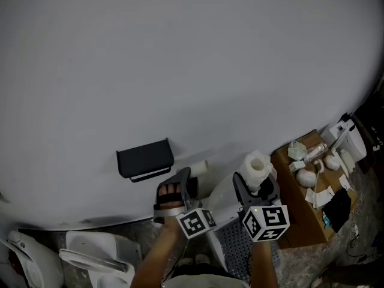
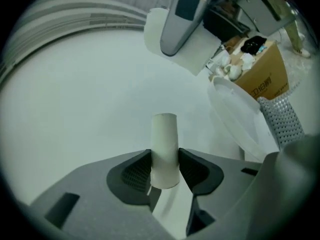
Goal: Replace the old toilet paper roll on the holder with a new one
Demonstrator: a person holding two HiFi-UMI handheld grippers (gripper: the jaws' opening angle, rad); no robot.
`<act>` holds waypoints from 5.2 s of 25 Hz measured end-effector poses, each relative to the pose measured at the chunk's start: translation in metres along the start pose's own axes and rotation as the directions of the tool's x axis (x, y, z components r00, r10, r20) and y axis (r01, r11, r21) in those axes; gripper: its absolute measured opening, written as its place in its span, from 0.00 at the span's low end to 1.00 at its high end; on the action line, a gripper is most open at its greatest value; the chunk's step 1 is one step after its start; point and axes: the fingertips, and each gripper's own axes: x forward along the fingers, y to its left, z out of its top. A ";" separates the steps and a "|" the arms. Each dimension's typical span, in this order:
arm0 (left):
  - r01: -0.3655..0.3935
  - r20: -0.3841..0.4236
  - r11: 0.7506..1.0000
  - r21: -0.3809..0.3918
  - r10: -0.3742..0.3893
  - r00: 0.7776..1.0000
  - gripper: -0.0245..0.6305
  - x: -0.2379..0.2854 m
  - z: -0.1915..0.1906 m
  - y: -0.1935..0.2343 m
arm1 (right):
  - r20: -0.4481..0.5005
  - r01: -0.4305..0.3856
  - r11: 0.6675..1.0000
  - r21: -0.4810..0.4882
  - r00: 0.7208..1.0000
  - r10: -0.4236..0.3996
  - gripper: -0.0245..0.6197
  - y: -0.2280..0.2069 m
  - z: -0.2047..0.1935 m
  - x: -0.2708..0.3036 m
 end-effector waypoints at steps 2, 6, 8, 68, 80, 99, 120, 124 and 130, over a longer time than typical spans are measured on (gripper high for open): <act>0.024 0.001 0.997 -0.071 -0.024 1.000 0.31 -0.008 -0.004 0.001 | 0.003 -0.024 1.000 -0.001 1.000 0.024 0.52 0.008 0.001 0.006; 0.069 0.031 0.970 -0.234 -0.064 0.998 0.31 -0.024 -0.013 0.002 | -0.001 -0.070 0.997 -0.027 0.998 0.070 0.52 0.025 -0.002 0.022; 0.073 0.037 0.944 -0.322 -0.065 0.997 0.30 -0.033 -0.024 0.008 | -0.002 -0.097 0.995 -0.037 0.995 0.097 0.52 0.035 -0.004 0.029; -0.222 -0.160 0.540 -0.812 0.160 0.974 0.31 -0.157 -0.212 0.116 | -0.318 -0.316 0.226 -0.921 0.948 0.030 0.52 0.162 -0.124 0.128; -0.237 -0.187 0.544 -0.805 0.147 0.971 0.31 -0.168 -0.219 0.104 | -0.281 -0.284 0.039 -0.958 0.958 0.055 0.52 0.187 -0.128 0.129; -0.283 -0.234 0.531 -0.799 0.159 0.959 0.31 -0.186 -0.239 0.104 | -0.136 -0.127 -0.087 -0.988 0.984 0.111 0.52 0.258 -0.119 0.125; -0.310 -0.257 0.517 -0.798 0.173 0.951 0.31 -0.197 -0.256 0.109 | -0.213 -0.219 0.008 -0.976 0.955 0.207 0.71 0.303 -0.135 0.116; -0.299 -0.241 0.519 -0.800 0.178 0.954 0.31 -0.194 -0.254 0.113 | -0.211 -0.242 0.094 -0.966 0.942 0.260 0.73 0.310 -0.129 0.100; -0.272 -0.197 0.525 -0.806 0.196 0.961 0.31 -0.182 -0.240 0.126 | -0.190 -0.322 0.353 -0.879 0.913 0.361 0.64 0.315 -0.105 0.069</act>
